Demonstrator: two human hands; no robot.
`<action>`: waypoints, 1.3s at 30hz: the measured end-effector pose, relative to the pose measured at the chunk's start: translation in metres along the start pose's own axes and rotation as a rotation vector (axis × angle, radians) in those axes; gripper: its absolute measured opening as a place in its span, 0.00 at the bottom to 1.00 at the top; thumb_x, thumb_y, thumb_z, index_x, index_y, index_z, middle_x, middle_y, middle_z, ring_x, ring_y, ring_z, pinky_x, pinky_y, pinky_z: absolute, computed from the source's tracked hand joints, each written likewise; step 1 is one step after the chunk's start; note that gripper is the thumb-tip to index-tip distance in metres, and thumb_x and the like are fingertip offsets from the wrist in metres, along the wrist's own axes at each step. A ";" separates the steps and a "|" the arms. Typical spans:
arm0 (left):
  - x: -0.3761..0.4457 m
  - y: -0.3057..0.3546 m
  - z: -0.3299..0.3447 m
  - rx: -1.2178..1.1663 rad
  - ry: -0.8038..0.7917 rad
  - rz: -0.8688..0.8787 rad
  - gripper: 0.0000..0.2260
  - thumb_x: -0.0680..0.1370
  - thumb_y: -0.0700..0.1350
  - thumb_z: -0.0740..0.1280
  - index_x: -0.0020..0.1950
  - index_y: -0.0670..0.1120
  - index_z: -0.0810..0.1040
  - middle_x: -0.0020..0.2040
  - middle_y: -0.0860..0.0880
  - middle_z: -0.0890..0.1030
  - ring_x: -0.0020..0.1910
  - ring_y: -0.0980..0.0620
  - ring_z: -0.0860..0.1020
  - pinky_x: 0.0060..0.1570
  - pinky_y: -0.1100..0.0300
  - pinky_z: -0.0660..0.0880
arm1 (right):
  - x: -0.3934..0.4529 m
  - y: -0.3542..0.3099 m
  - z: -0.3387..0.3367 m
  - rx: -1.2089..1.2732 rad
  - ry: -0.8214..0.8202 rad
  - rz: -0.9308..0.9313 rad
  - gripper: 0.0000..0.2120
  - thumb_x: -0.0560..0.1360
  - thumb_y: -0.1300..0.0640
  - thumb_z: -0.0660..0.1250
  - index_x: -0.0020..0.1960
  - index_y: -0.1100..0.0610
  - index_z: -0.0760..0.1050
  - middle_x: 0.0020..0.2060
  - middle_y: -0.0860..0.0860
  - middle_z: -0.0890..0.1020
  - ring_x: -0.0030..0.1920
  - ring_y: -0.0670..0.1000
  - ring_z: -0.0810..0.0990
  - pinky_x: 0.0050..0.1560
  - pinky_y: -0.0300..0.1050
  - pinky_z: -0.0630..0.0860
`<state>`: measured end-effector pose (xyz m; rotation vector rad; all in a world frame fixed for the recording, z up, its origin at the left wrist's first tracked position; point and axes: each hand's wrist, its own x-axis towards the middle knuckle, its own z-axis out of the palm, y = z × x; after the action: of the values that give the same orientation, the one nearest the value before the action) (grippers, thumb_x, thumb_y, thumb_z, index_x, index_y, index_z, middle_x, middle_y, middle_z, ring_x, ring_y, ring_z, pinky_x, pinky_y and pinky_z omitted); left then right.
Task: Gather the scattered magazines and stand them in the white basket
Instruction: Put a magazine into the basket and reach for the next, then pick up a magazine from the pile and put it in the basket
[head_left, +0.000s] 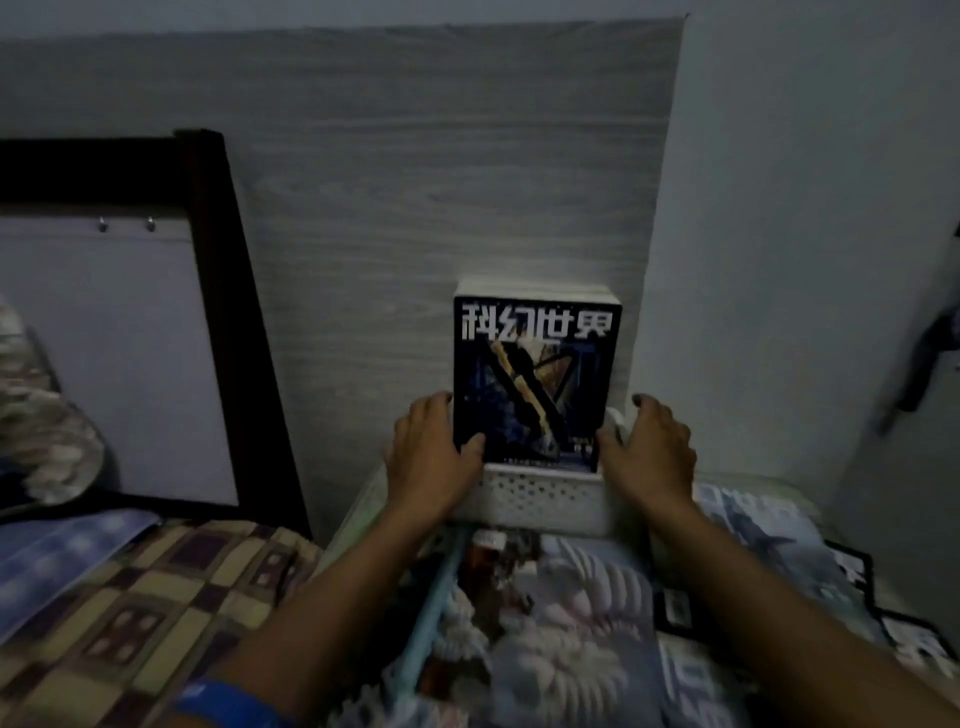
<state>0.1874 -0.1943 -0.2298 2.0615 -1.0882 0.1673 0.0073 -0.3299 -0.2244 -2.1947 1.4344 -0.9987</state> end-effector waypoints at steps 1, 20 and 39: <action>-0.016 0.002 -0.007 0.040 -0.006 0.083 0.21 0.76 0.54 0.66 0.66 0.48 0.70 0.64 0.44 0.74 0.62 0.41 0.72 0.59 0.44 0.72 | -0.013 0.005 -0.008 0.064 -0.011 -0.001 0.27 0.77 0.49 0.65 0.73 0.57 0.63 0.71 0.58 0.69 0.69 0.62 0.67 0.66 0.55 0.66; -0.187 0.019 -0.113 0.515 -1.110 0.383 0.42 0.53 0.63 0.80 0.63 0.58 0.68 0.63 0.58 0.71 0.59 0.54 0.72 0.58 0.58 0.72 | -0.267 0.025 -0.123 -0.176 -0.614 -0.527 0.20 0.72 0.36 0.65 0.57 0.46 0.73 0.49 0.45 0.80 0.48 0.46 0.78 0.47 0.47 0.78; -0.207 0.006 -0.123 0.267 -0.424 0.436 0.13 0.73 0.55 0.70 0.54 0.51 0.78 0.56 0.49 0.81 0.54 0.47 0.78 0.51 0.52 0.76 | -0.253 0.004 -0.088 -0.271 -0.713 -0.334 0.18 0.69 0.38 0.70 0.45 0.53 0.76 0.46 0.50 0.81 0.44 0.50 0.78 0.39 0.43 0.74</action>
<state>0.0819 0.0216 -0.2337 2.1153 -1.8609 0.0952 -0.1200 -0.0963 -0.2594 -2.6458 0.9213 -0.0422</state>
